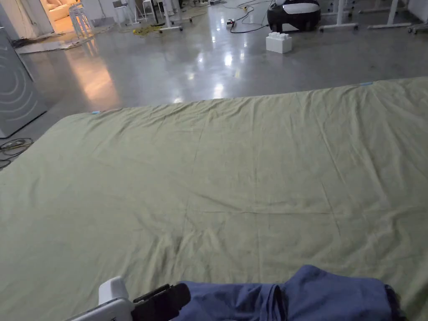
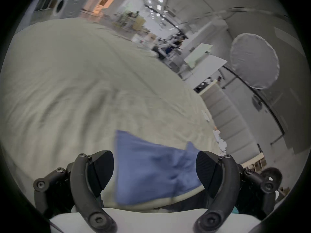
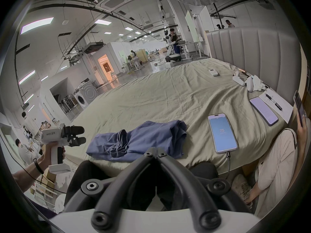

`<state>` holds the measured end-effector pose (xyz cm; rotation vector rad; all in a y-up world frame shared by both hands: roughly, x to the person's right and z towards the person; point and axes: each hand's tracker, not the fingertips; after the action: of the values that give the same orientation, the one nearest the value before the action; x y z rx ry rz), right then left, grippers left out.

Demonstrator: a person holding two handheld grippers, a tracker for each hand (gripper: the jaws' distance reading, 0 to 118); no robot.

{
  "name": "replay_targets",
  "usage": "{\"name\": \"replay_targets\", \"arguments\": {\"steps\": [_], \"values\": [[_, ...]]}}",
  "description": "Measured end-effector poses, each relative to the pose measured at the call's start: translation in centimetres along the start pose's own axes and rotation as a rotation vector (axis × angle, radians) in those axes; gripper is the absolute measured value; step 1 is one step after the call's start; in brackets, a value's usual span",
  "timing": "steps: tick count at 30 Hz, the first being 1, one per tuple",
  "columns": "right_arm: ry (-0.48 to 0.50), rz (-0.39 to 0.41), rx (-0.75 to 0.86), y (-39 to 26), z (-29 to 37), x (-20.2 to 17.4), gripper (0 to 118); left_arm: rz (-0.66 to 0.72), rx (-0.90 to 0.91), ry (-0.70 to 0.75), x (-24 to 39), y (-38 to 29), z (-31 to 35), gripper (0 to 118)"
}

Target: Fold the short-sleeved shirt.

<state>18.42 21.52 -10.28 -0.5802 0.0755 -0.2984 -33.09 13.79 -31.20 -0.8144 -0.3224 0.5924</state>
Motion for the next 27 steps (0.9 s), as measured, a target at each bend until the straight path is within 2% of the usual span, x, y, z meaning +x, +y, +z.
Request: {"name": "replay_targets", "arguments": {"steps": [3, 5, 6, 8, 9, 10, 11, 15, 20, 27], "values": [[-0.004, -0.002, -0.006, -0.1, 0.2, 0.0, 0, 0.105, -0.077, -0.032, -2.2, -0.5, -1.5, 91], [-0.018, -0.002, -0.012, -0.2, 0.3, 0.1, 0, 0.181, -0.117, -0.131, -2.6, -1.3, -3.2, 89], [-0.024, -0.004, -0.015, -0.2, 0.4, 0.2, 0, 0.237, -0.145, -0.187, -2.6, -1.7, -4.3, 85], [-0.035, -0.007, -0.017, -0.2, 0.6, 0.3, 0, 0.308, -0.185, -0.188, -2.4, -2.1, -6.0, 82], [-0.04, -0.007, -0.015, -0.1, 0.8, 0.3, 0, 0.308, -0.168, -0.161, -2.0, -1.9, -5.9, 72], [-0.043, -0.006, -0.012, -0.1, 1.0, 0.3, 0, 0.305, -0.161, -0.16, -2.1, -1.6, -5.9, 48], [-0.045, -0.008, -0.009, -0.1, 1.1, 0.4, 0, 0.302, -0.157, -0.154, -2.1, -1.5, -5.9, 15], [-0.046, -0.028, -0.011, 0.0, 1.0, 0.5, 0, 0.257, -0.141, -0.152, -1.2, -1.1, -4.8, 14], [-0.023, -0.037, -0.016, 0.0, 0.5, 0.3, 0, 0.297, -0.062, -0.191, -1.6, 0.1, -1.9, 14], [0.025, -0.023, -0.019, 0.1, -0.8, 0.1, 0, 0.169, 0.049, -0.054, -2.7, 5.0, 6.1, 14]]}}
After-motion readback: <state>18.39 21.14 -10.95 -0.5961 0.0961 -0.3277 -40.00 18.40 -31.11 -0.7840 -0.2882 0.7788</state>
